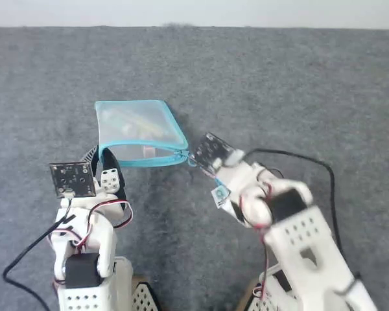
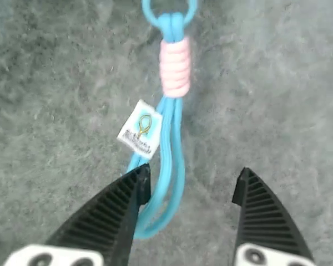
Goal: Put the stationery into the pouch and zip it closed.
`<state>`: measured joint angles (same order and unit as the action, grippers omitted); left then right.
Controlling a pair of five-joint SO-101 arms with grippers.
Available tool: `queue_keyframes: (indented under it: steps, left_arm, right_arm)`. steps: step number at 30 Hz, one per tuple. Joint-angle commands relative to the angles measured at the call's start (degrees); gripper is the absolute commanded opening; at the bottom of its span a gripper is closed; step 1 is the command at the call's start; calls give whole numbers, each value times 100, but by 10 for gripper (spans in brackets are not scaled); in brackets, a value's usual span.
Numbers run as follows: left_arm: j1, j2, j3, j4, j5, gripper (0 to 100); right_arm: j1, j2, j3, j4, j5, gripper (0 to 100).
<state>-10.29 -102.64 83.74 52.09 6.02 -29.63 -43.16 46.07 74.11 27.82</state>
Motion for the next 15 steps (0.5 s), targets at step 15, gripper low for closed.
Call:
queue_keyframes:
  steps: [15]
  left_arm:
    - [-26,-105,-92,-237,-79,12]
  right_arm:
    - [-22,66,-659,1481,149,400]
